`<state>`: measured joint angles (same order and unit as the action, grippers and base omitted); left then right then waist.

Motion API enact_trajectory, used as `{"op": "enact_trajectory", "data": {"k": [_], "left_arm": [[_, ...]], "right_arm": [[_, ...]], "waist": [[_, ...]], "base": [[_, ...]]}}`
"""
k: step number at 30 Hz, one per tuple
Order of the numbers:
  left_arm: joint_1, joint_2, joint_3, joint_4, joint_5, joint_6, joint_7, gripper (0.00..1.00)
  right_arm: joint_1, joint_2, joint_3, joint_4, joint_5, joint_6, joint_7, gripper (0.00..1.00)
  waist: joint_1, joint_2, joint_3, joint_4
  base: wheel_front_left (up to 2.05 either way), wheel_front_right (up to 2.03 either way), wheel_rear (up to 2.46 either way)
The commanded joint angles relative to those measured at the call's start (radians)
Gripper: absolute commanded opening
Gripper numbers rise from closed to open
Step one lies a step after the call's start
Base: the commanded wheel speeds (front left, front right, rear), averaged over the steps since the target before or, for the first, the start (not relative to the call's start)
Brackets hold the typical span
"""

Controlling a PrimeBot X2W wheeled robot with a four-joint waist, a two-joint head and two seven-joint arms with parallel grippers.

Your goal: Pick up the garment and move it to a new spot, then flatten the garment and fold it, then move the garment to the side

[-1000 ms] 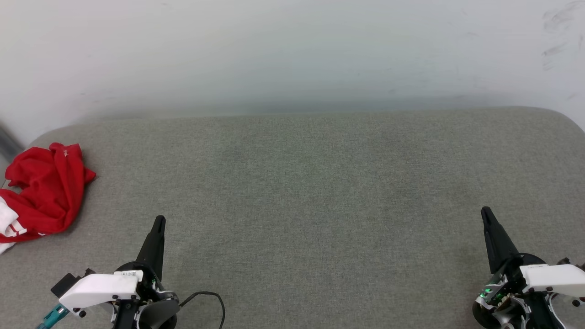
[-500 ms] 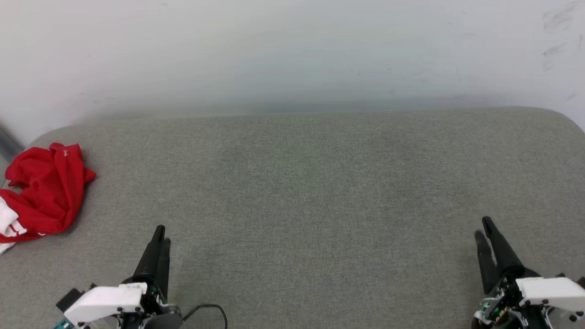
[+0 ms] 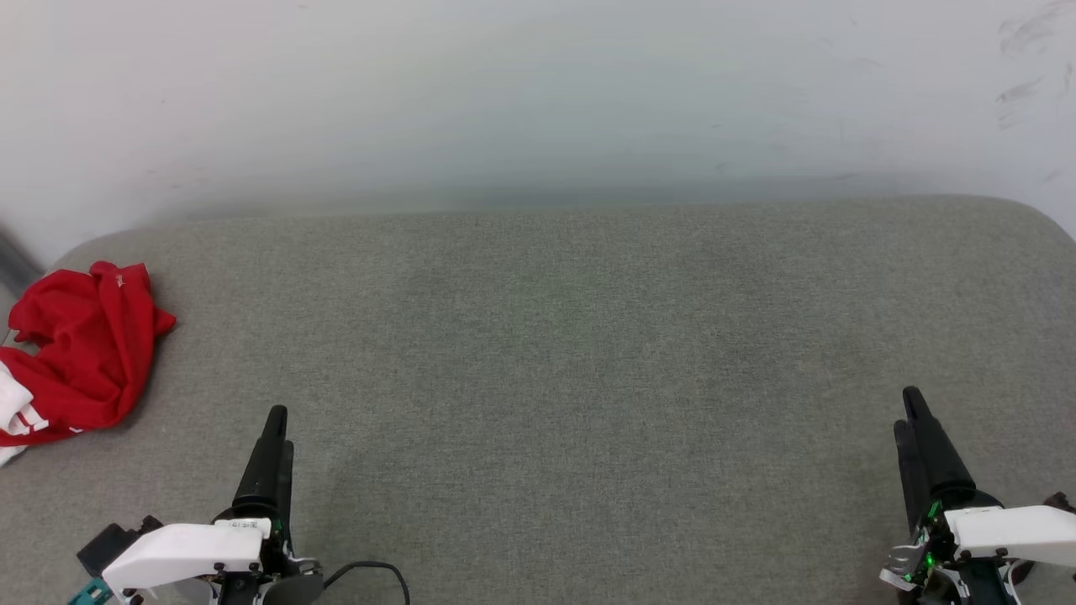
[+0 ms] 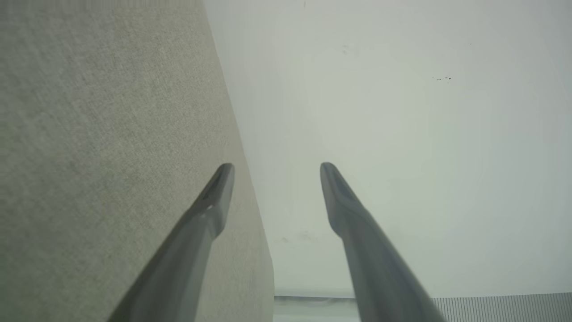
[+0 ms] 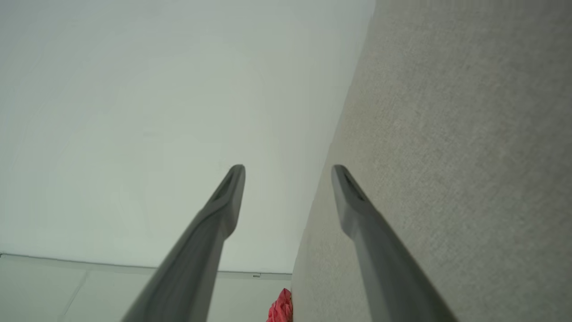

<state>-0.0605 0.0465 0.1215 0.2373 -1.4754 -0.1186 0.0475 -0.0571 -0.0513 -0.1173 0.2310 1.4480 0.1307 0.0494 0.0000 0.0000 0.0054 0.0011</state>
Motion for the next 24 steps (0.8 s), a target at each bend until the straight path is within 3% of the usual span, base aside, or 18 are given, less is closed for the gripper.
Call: {"op": "enact_trajectory", "data": {"k": [1,24], "left_arm": [[-0.014,0.002,0.006,-0.034,0.048,0.009,-0.013,1.0],[0.017,0.003,-0.064,-0.142,0.516,0.139,-0.101,1.0]], "right_arm": [[-0.012,0.0,-0.004,-0.035,-0.047,0.0,-0.013,1.0],[0.021,0.0,0.059,-0.157,-0.568,0.0,-0.101,1.0]], "waist": [[0.0,0.0,0.0,0.0],[0.0,0.0,0.002,0.004]], "base": [[0.0,0.0,0.0],[0.0,0.0,0.0]]}}
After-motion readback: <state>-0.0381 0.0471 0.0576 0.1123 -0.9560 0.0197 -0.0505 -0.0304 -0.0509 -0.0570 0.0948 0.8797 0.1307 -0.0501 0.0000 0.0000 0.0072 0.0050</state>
